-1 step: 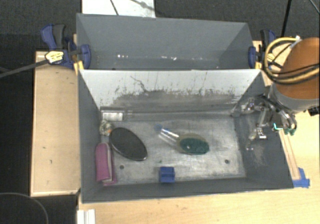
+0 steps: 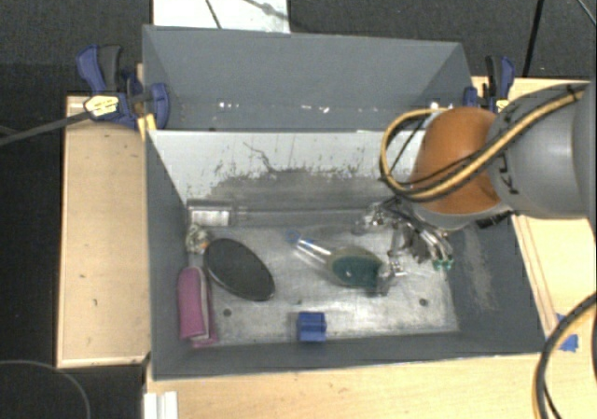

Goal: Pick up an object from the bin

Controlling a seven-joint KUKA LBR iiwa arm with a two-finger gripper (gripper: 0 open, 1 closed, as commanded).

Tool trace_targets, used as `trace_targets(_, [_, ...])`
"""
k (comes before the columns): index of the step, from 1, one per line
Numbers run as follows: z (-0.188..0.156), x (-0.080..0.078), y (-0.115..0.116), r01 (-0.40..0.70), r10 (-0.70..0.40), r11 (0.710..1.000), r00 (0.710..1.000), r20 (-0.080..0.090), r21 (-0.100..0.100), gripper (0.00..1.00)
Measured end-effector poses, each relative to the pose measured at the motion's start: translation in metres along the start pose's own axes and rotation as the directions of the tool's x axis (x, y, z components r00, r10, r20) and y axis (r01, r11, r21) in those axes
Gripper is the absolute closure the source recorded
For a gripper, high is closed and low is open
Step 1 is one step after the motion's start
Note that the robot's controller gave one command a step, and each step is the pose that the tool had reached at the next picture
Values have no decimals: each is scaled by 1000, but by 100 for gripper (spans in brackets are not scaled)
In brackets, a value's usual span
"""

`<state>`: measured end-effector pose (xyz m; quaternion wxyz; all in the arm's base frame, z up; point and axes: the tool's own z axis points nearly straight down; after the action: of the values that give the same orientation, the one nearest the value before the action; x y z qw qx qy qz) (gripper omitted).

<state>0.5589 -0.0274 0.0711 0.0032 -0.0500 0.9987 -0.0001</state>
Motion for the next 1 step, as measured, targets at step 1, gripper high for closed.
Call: trace_targets(1, [-30,36,56,-229,229,973,973,-6,-2,0])
